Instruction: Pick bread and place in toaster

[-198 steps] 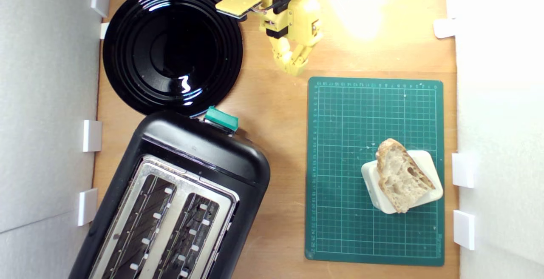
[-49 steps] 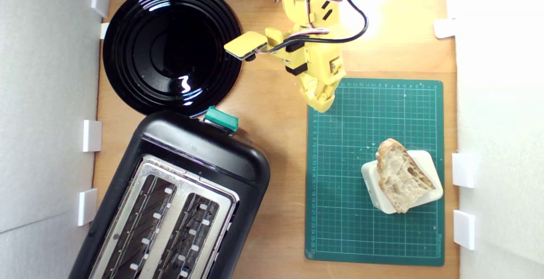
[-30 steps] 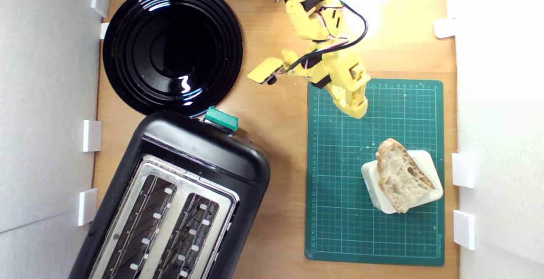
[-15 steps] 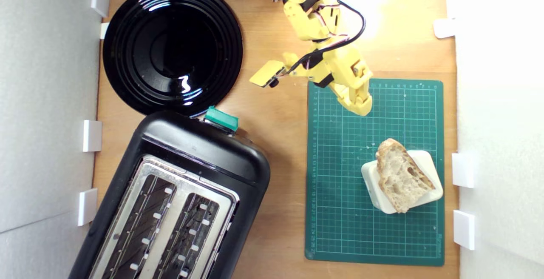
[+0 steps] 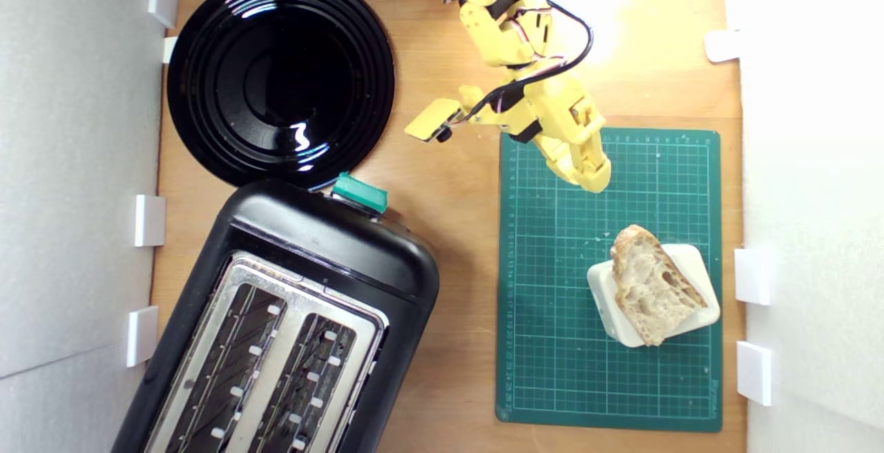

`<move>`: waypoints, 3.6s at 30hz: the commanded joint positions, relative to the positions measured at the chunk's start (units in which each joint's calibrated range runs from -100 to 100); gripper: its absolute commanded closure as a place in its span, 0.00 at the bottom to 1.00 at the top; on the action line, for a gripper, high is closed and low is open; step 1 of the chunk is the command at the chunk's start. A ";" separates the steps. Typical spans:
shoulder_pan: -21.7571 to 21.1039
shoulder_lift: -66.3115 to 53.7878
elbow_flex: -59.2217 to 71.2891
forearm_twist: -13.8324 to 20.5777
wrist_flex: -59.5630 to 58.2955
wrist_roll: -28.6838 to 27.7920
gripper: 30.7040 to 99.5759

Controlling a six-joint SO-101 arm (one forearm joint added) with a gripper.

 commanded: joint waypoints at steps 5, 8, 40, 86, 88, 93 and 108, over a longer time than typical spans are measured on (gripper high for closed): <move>0.25 2.05 -3.05 -0.37 -2.79 -0.11 0.32; 1.54 2.72 -2.96 -0.37 -5.86 -0.11 0.26; -0.23 13.37 -9.86 -9.62 -14.31 3.92 0.13; -7.73 31.50 -34.37 -16.14 -13.97 6.96 0.13; -7.73 31.50 -34.55 -16.14 -13.97 6.96 0.13; -7.73 31.50 -34.92 -16.14 -13.97 6.96 0.14; -7.73 31.50 -35.01 -15.87 -13.97 7.01 0.34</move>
